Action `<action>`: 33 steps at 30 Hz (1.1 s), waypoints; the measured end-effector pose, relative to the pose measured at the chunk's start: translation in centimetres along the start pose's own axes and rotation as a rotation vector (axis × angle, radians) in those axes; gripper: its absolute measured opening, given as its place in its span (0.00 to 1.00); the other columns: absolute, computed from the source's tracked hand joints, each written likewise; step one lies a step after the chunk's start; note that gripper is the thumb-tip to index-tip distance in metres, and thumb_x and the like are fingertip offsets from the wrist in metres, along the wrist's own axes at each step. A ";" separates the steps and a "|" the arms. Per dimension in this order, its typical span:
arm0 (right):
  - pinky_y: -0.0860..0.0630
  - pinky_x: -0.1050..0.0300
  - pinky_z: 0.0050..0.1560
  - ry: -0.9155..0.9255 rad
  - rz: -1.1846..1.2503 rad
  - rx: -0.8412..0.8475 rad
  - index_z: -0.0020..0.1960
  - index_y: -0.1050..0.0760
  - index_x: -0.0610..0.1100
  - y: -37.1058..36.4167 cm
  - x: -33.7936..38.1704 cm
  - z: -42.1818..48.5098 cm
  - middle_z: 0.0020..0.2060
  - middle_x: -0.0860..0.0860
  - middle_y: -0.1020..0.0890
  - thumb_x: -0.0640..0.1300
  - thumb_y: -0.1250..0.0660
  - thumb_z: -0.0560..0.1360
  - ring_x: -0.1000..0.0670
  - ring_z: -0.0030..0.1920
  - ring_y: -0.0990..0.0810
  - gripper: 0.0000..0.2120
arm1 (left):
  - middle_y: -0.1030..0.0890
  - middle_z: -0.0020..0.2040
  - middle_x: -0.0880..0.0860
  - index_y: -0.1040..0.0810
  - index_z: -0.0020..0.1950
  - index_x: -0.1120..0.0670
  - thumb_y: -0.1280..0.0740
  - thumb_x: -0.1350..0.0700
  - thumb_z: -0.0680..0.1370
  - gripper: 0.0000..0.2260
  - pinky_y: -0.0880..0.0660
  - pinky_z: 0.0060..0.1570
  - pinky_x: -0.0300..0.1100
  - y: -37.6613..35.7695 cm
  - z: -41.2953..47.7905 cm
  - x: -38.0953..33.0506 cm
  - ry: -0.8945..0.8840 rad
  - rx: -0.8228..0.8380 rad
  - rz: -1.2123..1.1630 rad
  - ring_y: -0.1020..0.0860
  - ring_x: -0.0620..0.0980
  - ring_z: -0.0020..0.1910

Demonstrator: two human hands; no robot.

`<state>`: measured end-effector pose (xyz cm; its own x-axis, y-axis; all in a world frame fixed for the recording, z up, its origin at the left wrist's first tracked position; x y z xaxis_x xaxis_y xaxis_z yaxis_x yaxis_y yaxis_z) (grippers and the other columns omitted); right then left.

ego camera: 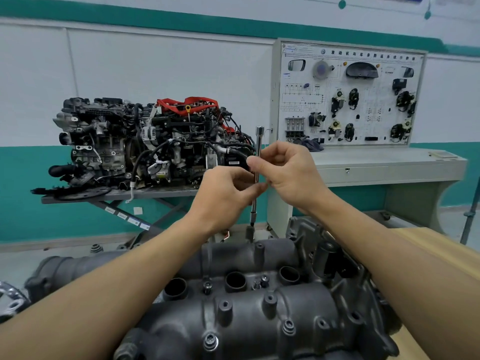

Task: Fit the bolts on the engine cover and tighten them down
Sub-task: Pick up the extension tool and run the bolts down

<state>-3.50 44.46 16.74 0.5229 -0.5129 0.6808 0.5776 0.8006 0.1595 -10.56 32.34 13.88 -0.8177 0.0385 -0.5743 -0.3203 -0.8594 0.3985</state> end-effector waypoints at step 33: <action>0.32 0.70 0.26 -0.028 0.017 0.129 0.47 0.21 0.42 -0.4 -0.6 -0.5 0.24 0.61 0.27 0.43 0.35 0.81 0.61 0.26 0.29 0.08 | 0.14 0.40 0.55 0.16 0.47 0.60 0.34 0.63 0.80 0.07 0.17 0.45 0.53 -0.4 0.0 -0.5 0.087 0.145 0.035 0.15 0.52 0.38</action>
<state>-3.73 44.29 15.98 0.5132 -0.4912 0.7038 0.4824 0.8433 0.2368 -9.97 32.70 14.01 -0.7873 -0.0402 -0.6152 -0.3630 -0.7763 0.5153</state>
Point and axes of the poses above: each hand's wrist, its own z-axis towards the middle knuckle, its own y-axis out of the back of the hand, x = y × z, the point moved 5 cm from there along z, towards the middle knuckle
